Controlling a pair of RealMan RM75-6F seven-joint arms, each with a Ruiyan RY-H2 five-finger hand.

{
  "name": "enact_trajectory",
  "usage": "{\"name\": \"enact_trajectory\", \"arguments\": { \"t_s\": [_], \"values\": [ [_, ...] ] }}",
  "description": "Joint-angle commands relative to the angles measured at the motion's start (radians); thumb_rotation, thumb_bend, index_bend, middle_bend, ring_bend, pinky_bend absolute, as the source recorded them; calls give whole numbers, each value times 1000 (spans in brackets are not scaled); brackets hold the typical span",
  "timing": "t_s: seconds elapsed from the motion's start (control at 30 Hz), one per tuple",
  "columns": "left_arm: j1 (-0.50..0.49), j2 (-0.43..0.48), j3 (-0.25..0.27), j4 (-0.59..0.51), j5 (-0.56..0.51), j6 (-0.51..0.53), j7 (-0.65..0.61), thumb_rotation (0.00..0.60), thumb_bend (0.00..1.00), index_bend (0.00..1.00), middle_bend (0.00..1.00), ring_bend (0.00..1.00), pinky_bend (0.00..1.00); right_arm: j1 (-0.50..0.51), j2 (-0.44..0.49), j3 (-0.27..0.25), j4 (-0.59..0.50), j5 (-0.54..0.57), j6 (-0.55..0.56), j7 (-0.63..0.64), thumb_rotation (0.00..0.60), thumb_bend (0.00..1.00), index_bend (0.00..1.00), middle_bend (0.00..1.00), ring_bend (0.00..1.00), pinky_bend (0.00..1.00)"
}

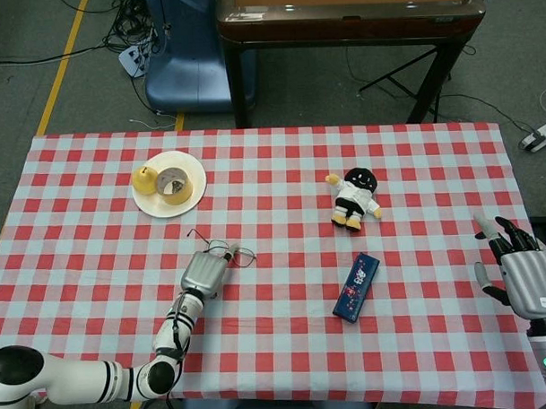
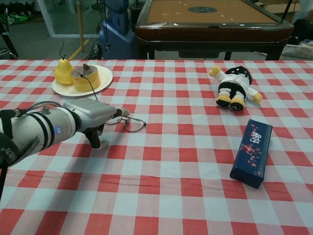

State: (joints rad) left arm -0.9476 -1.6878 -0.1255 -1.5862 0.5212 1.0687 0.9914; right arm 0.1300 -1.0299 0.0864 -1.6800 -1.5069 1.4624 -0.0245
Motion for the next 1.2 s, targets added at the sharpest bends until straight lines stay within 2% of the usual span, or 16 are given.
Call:
{"name": "enact_trajectory", "arguments": {
  "t_s": [0.03,0.17,0.33,0.57,0.7,0.97,1.2],
  "values": [
    [26,41,4,-42,48,31,-56,600,427,0,1000,1000,1000,-1,0,0,1,-1,1,2,600,447,0,315,98,190],
    [56,99,16,-95,81,40,-107,600,427,0,1000,1000,1000,-1,0,-1,3,-4,3,5,600,448,0,315,98,190],
    [75,184,55,-161,79,40,-108,600,427,0,1000,1000,1000,-2,1,0,5,-8,6,11,600,448,0,320,98,190],
    [72,277,94,-206,-18,26,-69,600,427,0,1000,1000,1000,-2,-4,-2,11,-14,8,19,600,447,0,326,98,190],
    [70,281,69,-182,-53,40,-96,600,427,0,1000,1000,1000,-2,-8,-4,16,-20,10,24,600,448,0,326,98,190],
    [85,233,-21,-97,-20,48,-244,600,427,0,1000,1000,1000,-7,-6,-4,23,-14,12,31,600,447,0,326,101,190],
    [90,222,-65,-114,10,18,-336,600,427,0,1000,1000,1000,-8,-7,-3,30,-5,8,36,600,448,0,330,109,190]
  ]
}}
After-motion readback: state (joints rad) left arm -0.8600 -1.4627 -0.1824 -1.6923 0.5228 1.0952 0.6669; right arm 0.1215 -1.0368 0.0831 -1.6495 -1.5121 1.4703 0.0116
